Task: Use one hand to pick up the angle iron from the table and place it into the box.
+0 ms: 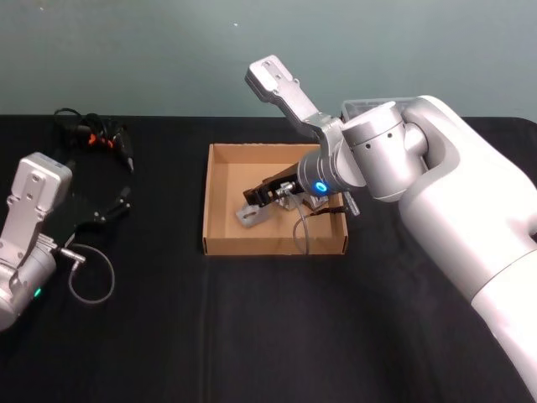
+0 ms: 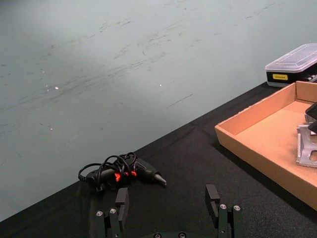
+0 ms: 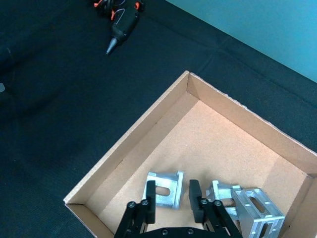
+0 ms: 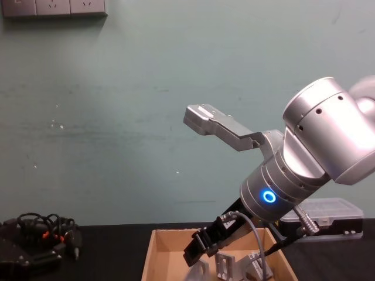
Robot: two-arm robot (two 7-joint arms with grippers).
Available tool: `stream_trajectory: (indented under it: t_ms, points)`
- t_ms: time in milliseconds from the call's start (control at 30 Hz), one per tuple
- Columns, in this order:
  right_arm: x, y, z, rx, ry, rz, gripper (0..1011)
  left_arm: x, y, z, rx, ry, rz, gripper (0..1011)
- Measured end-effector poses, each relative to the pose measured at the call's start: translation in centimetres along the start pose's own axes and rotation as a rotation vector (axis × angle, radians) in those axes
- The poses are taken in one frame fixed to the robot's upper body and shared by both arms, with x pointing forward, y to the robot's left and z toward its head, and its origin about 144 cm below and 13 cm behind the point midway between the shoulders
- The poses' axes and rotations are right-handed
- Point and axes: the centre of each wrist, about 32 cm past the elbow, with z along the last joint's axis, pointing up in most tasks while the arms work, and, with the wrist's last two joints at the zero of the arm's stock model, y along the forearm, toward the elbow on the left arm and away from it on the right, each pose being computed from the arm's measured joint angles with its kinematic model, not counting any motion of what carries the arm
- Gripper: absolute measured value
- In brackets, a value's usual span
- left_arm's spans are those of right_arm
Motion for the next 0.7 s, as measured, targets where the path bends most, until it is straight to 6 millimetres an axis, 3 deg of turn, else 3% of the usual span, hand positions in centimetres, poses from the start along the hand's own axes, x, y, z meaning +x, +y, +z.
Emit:
stream_trajectory:
  t_ms: [467,700]
  points:
    - [0.0,-0.2,0.0,0.008,-0.004,0.002,864,0.0,0.0,0.0,0.000,0.000,0.000,1011]
    - [-0.1,-1.3,-1.0,0.076,-0.020,-0.007,1004,0.0,0.0,0.0,0.000,0.000,0.000,1011]
